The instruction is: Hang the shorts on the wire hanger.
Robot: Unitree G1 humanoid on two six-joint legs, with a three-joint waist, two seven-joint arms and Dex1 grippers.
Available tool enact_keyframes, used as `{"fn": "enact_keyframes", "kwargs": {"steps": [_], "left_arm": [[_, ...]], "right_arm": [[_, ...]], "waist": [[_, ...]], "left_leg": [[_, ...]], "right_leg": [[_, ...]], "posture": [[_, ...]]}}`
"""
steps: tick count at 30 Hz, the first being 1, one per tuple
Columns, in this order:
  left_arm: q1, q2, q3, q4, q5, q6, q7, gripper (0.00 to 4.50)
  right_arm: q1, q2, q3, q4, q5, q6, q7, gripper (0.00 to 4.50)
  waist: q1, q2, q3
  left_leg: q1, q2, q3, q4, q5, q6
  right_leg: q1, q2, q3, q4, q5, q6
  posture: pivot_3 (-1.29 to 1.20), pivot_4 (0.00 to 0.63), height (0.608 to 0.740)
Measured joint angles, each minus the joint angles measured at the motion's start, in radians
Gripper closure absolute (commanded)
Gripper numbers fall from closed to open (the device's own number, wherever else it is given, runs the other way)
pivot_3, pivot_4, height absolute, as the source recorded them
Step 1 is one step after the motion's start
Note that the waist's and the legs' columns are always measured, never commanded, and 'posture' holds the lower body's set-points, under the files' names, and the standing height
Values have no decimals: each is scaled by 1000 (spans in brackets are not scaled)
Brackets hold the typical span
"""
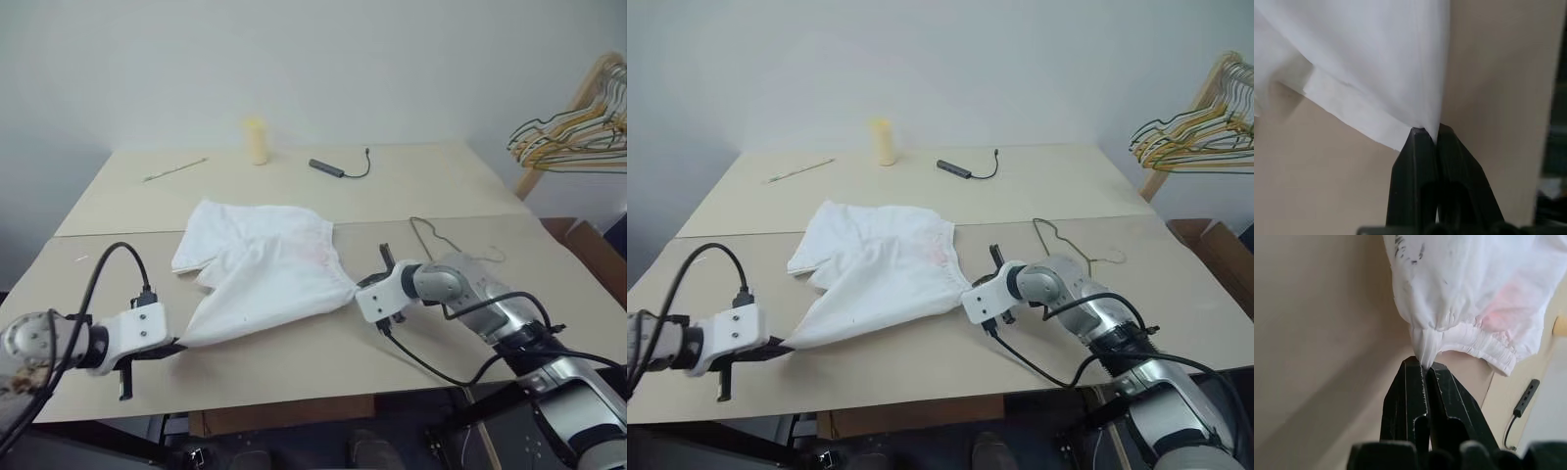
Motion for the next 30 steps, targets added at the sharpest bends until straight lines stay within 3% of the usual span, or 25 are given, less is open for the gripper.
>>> {"fn": "enact_keyframes", "kwargs": {"steps": [9,24,25,30], "left_arm": [[226,51,45,-148,21,117,-46,4487],[226,74,53,-182,-36,68,-150,4487],[222,74,53,-172,-36,47,-159,4024],[202,74,55,-140,-39,-12,-198,2542]], "right_arm": [[103,-99,2,-263,96,68,245,4500],[161,-152,1,-315,97,83,279,4500],[162,-152,1,-315,99,79,279,3935],[170,-171,-9,-307,112,78,281,2343]], "waist": [[14,-1,1],[10,-2,1],[10,-2,1],[9,-2,1]], "left_leg": [[3,2,0,1,0,0],[2,2,1,1,0,0],[2,2,1,1,0,0],[2,2,1,1,0,0]], "right_leg": [[2,2,0,0,-3,4],[1,3,0,0,-3,2],[1,2,0,0,-2,1],[1,2,0,0,-2,0]], "posture": [[7,0,740],[-35,0,740],[-35,0,740],[-39,0,740]]}}
